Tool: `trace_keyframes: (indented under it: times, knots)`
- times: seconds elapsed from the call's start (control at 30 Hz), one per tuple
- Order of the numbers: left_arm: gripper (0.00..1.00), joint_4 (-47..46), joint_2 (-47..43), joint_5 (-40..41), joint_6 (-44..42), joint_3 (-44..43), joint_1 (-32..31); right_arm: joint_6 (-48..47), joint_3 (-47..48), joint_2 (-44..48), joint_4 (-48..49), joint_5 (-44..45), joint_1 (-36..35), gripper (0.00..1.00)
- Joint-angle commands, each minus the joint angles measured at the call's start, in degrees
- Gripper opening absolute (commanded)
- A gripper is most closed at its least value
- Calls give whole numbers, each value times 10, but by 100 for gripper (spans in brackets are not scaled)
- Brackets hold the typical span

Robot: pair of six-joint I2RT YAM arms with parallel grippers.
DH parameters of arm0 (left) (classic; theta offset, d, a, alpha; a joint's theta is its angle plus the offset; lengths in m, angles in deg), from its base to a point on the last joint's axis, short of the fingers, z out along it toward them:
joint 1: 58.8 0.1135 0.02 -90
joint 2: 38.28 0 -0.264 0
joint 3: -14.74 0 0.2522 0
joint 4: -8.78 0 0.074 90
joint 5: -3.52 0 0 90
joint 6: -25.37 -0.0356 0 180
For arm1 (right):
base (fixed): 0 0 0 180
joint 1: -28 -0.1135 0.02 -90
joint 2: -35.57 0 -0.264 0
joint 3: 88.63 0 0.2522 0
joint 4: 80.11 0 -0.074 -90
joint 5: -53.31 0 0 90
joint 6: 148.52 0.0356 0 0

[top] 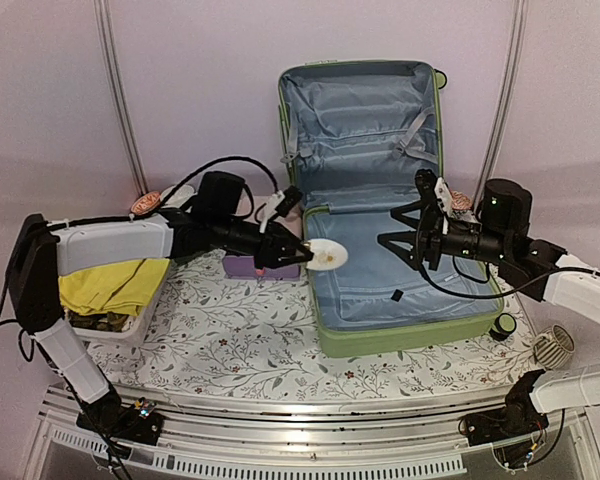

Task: Open, take out, and arrange the luggage
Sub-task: Place the makeup in the drawer.

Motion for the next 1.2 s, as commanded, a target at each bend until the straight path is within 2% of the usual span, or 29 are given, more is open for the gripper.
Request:
trace_keyframes:
  times: [0.0,0.07,0.17,0.3,0.4,0.43,0.5,0.63,0.9,1.03,1.17]
  knots:
    - [0,-48,-55,42,126,62,109,35,-11,2,1,-11,6,71]
    - [0,-40,-84,88,100,86,130,36,-17,4,7,-12,7,71]
    - [0,-1,-104,150,-8,93,136,35,-20,4,11,-15,7,71]
    - [0,5,-94,242,-101,90,137,30,-16,7,4,-20,7,70]
    - [0,-4,-66,325,-132,79,141,26,-14,15,-10,-22,7,70]
    - [0,5,-53,324,-143,67,144,24,-15,18,-14,-19,7,70]
    - [0,43,-26,267,-157,39,154,20,-19,26,-18,-12,6,70]
    - [0,58,23,183,-137,-1,168,16,-26,28,-18,-10,7,70]
    - [0,63,95,144,-93,-54,184,20,-28,19,-18,-13,7,69]
    - [0,95,125,91,-90,-81,196,20,-25,12,-18,-14,8,69]
    - [0,122,149,103,-79,-103,209,22,-22,3,-18,-18,7,68]
